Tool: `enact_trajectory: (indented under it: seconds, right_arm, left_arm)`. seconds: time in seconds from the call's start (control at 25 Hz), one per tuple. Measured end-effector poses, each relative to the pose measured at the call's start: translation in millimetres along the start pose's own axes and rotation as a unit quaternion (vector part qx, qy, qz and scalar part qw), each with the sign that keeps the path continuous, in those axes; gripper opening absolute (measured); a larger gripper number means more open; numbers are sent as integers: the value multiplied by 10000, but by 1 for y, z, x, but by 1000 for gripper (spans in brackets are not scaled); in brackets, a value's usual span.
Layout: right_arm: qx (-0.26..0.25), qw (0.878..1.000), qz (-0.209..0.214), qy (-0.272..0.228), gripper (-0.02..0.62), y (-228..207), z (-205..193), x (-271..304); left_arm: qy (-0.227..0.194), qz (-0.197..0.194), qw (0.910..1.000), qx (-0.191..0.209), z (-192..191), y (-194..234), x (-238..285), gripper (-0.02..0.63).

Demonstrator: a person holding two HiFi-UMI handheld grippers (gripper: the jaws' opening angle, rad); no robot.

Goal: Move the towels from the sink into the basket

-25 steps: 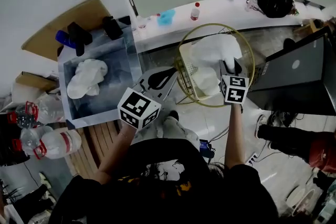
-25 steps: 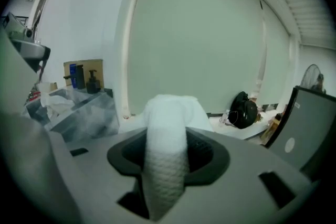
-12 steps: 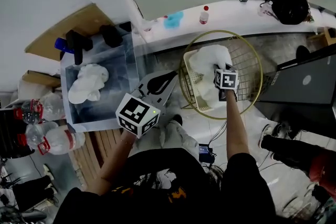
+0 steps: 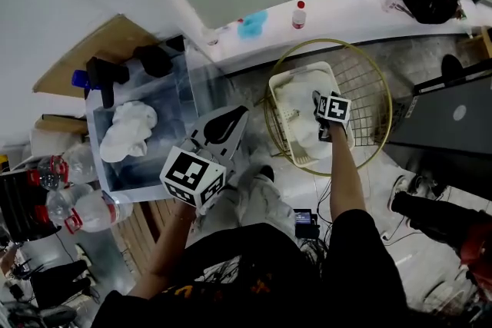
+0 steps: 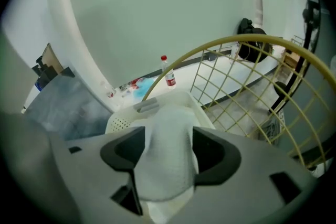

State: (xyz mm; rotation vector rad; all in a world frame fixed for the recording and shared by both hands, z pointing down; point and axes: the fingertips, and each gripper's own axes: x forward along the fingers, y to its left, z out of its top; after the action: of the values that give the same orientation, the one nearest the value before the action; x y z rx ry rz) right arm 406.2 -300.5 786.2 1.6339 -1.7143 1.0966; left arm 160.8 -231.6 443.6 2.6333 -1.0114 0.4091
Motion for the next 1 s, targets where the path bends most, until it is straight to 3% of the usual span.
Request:
enact_trajectory:
  seconds: [0.2, 0.4, 0.72, 1.0]
  right_arm:
    - [-147, 9973, 382, -606, 278, 13, 30, -37]
    - [-450, 9858, 884, -1357, 210, 40, 60, -97]
    - [-987, 9476, 1775, -2464, 169, 127, 94, -219]
    - [-1725, 9166, 2251, -2820, 161, 226, 94, -293]
  left_arm:
    - [-47, -91, 9999, 5, 1, -7, 3, 15]
    - [-170, -213, 9996, 55, 10, -18, 0, 15]
    - [-402, -214, 9989, 83, 17, -24, -25, 15]
    - [-621, 136, 9979, -111, 13, -6, -84, 15]
